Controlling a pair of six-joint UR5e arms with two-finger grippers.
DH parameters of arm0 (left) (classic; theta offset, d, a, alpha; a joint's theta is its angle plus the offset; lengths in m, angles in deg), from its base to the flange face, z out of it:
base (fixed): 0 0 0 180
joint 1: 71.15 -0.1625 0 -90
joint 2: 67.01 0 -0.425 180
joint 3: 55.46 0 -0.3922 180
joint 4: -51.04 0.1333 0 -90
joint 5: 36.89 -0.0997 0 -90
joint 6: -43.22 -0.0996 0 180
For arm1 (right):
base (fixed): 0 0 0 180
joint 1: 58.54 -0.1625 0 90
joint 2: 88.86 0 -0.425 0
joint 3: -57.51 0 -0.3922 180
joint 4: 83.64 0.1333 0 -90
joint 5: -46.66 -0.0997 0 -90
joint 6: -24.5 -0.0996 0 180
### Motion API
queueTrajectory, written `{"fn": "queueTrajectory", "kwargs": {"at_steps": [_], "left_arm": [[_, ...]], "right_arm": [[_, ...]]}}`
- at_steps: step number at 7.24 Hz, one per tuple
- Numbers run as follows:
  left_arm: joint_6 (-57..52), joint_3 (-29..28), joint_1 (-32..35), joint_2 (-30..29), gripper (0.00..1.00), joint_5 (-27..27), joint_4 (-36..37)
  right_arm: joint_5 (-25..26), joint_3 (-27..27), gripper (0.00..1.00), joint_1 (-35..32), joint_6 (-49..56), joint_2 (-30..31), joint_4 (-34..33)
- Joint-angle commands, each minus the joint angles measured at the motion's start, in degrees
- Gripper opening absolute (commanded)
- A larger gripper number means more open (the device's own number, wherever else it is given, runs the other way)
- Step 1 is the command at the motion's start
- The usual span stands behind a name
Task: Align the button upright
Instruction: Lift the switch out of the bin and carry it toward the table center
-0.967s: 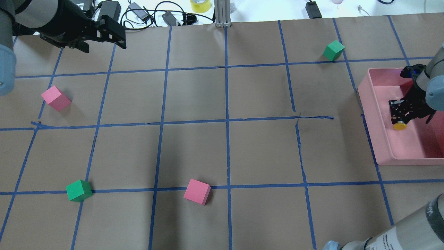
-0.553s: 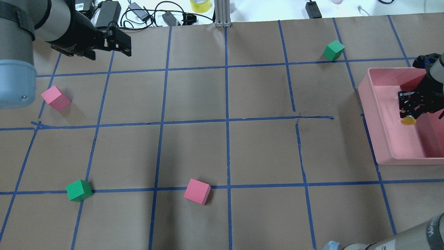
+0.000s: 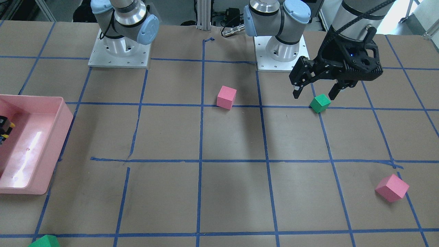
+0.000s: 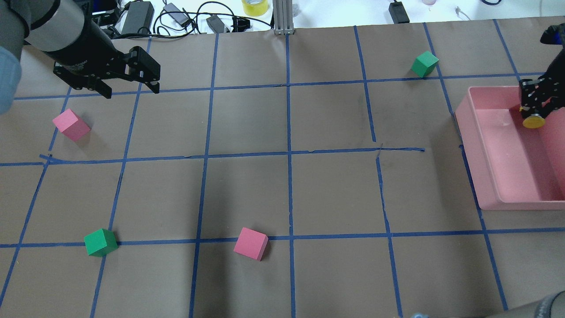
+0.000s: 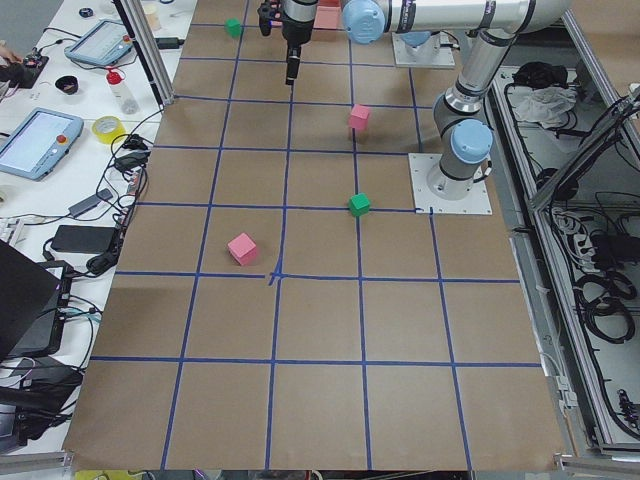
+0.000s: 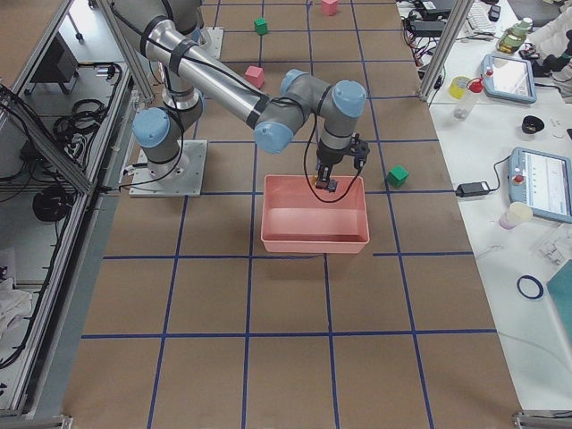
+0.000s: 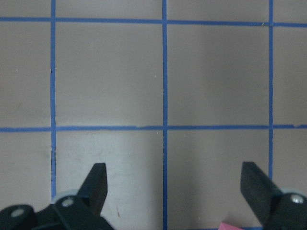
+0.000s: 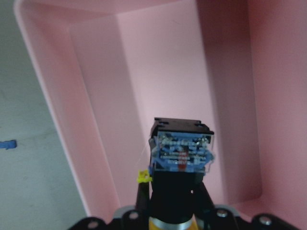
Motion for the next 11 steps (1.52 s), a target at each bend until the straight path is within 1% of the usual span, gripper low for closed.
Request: {"fn": "queueTrajectory", "kwargs": {"at_steps": [1, 2, 3, 4, 5, 6, 7, 8, 9, 10, 11], "left_arm": [[3.1, -1.3, -0.1, -1.3, 1.00, -0.3, -8.3], [2.8, -1.2, -0.1, -1.3, 1.00, -0.2, -7.7], [2.7, -1.1, 0.0, -0.8, 1.00, 0.0, -2.5], [1.6, -0.3, 0.0, -0.9, 1.00, 0.0, 5.2], [-3.9, 1.4, 0.1, -0.6, 1.00, -0.1, 10.8], [-9.8, 1.5, 0.1, 0.0, 1.00, -0.2, 17.3], [-9.3, 2.2, 0.1, 0.2, 1.00, -0.3, 15.2], [-7.2, 1.1, 0.1, -0.2, 1.00, -0.5, 10.5], [-1.7, 0.9, 0.2, -0.6, 1.00, -0.6, 7.1], [-1.2, 0.6, 0.2, -0.8, 1.00, -2.7, -0.4], [-1.2, 0.3, 0.4, -0.9, 1.00, -4.2, -2.1]], "right_arm": [[3.8, 4.9, 0.00, -14.0, -1.0, 0.4, 1.3], [3.6, 5.3, 0.00, -21.4, -2.7, 0.0, 1.0], [3.0, 5.5, 0.00, -27.1, -6.6, -1.9, -0.6], [-0.3, 5.5, 0.00, -32.3, -10.1, -5.1, -4.4], [-2.6, 5.9, 0.00, -36.1, -14.0, -8.7, -9.4], [-4.9, 7.2, 0.00, -38.7, -14.9, -11.7, -10.4], [-9.3, 8.9, 0.00, -40.3, -18.2, -14.8, -10.5], [-10.3, 10.3, 0.00, -42.9, -22.5, -17.6, -11.5], [-10.3, 11.1, 0.00, -45.7, -23.5, -19.7, -13.3], [-10.3, 11.1, 0.00, -46.3, -23.9, -21.1, -14.3], [-12.0, 11.4, 0.00, -46.6, -25.0, -23.0, -17.1]]}}
